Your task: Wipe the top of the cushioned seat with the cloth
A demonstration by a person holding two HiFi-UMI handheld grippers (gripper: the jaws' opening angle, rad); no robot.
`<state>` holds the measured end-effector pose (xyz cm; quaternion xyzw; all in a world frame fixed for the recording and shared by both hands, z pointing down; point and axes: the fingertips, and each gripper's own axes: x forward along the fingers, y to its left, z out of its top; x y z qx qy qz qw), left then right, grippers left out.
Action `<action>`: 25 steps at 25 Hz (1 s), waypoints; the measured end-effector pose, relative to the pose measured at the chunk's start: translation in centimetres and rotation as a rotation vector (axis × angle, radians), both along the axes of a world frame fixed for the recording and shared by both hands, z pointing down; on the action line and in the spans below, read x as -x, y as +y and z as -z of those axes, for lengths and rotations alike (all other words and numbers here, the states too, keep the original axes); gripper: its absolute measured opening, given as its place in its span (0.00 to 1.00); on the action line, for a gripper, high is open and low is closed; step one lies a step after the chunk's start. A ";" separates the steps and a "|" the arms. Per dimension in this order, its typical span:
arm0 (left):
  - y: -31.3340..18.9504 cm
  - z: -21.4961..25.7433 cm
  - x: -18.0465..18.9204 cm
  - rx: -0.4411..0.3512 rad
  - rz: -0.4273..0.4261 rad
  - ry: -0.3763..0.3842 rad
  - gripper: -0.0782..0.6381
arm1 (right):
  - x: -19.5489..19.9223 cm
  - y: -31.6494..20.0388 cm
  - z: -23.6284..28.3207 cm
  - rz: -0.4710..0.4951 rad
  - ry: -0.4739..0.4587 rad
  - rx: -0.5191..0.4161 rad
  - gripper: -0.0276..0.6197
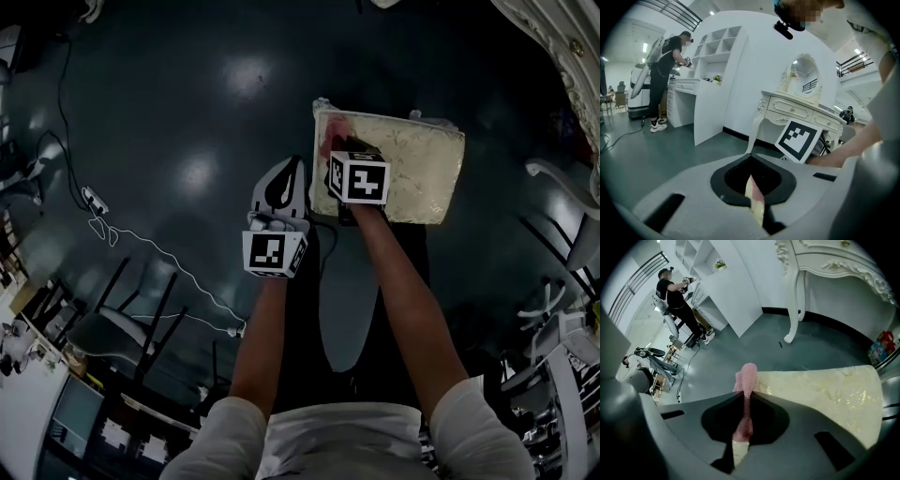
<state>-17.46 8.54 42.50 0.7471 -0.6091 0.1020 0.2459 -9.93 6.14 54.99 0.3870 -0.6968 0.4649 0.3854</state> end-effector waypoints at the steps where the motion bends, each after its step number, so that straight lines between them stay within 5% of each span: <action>1: -0.2 0.0 -0.8 -0.002 -0.010 0.003 0.12 | -0.8 -0.2 0.1 -0.006 0.003 -0.009 0.07; 25: -2.9 -2.3 -19.7 0.017 -0.187 0.090 0.12 | -29.2 -3.4 0.1 -0.264 0.228 -0.107 0.07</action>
